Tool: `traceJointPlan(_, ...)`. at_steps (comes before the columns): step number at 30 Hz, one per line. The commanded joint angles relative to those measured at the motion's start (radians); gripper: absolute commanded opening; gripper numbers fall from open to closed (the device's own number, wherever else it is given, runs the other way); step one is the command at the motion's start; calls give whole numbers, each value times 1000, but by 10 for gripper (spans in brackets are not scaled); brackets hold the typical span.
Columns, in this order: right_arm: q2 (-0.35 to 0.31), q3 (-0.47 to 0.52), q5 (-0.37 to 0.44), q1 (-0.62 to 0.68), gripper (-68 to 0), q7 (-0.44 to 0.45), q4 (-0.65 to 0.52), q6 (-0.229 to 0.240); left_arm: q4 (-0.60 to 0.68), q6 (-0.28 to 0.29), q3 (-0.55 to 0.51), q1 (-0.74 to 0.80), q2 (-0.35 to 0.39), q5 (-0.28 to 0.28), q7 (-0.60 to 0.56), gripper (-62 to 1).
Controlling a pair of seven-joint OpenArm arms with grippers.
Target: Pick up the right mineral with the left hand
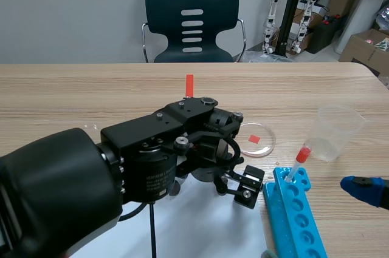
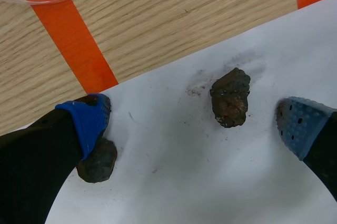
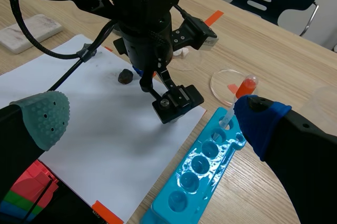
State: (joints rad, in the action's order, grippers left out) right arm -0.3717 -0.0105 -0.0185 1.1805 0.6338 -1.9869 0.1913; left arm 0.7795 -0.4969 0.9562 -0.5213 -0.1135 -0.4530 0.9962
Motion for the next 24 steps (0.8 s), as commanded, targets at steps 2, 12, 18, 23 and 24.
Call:
traceJointPlan(2, 0, 4, 6, -1, 4, 15, -14, 0, 12, 0, -1, -10, -34, 0, -6, 14)
traceJointPlan(12, 0, 4, 6, -1, 4, 15, -14, 0, 12, -2, -1, -10, -34, -8, -13, -197)
traceJointPlan(18, 0, 4, 6, -1, 4, 15, -14, 0, 12, -10, -1, -10, -34, -11, -12, -324)
traceJointPlan(23, 0, 4, 6, -1, 4, 15, -14, 0, 12, -10, -1, -10, -34, -34, -12, -424)
traceJointPlan(24, 0, 4, 6, -1, 4, 15, -14, 0, 12, -10, -1, -10, -34, -34, -12, -445)
